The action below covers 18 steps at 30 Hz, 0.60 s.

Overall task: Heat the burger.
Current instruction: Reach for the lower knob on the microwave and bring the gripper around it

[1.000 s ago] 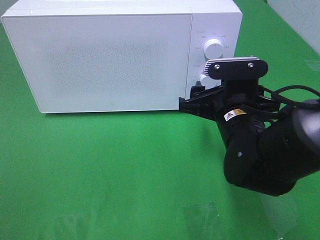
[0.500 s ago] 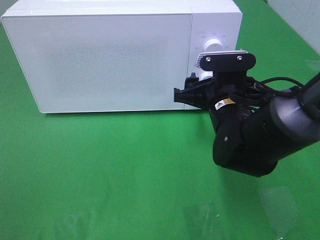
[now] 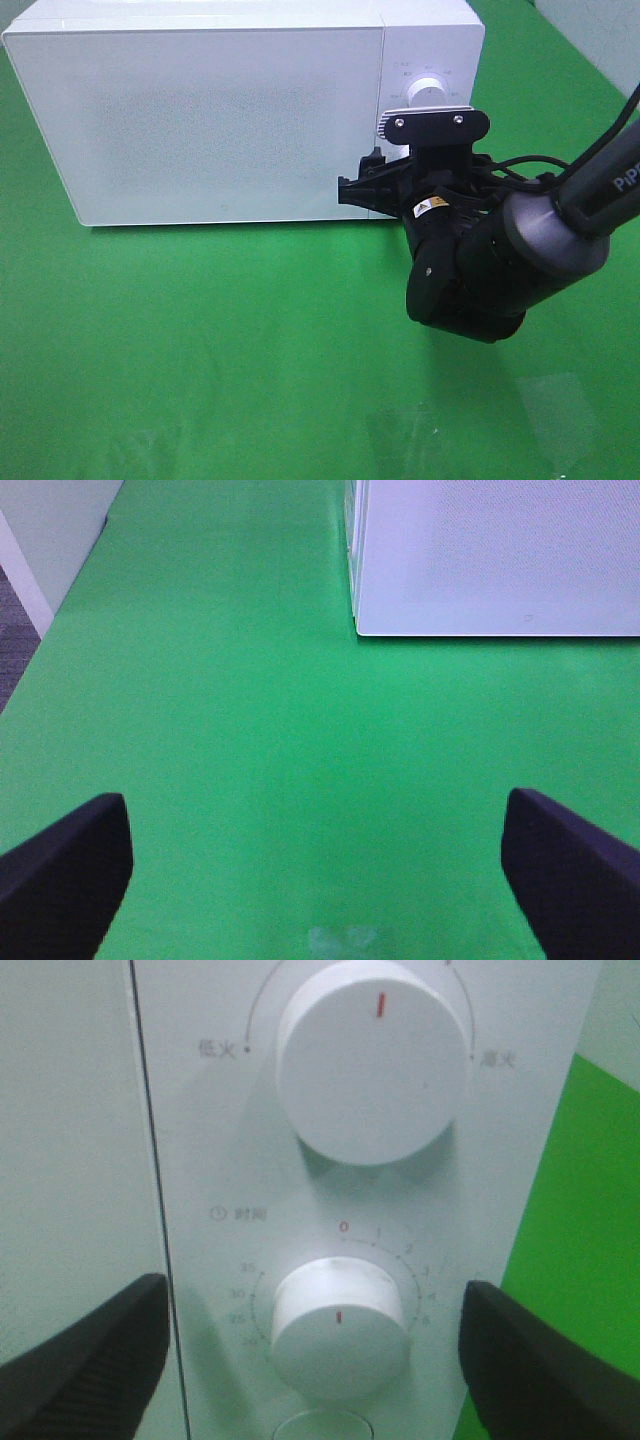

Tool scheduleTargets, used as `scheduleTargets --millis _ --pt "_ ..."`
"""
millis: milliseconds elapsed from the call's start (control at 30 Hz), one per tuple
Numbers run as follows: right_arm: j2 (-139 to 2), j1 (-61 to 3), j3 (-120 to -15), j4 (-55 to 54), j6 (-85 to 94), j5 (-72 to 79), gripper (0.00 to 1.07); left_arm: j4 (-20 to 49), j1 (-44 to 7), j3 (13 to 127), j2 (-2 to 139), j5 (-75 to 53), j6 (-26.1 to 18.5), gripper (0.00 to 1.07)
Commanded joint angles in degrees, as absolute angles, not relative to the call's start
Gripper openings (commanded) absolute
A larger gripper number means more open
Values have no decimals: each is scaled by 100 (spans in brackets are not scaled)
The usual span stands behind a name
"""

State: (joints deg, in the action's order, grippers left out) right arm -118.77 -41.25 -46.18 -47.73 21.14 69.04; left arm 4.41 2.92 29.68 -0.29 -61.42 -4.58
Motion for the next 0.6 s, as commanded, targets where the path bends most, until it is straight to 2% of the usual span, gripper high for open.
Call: scheduleTargets --millis 33,600 --pt "-11883 -3999 -4681 -4687 2206 6824 76 453 309 2962 -120 -6119 -453 94" --pt "-12066 -3827 -4922 -4503 2269 6560 73 453 309 2962 -120 -6119 -453 94"
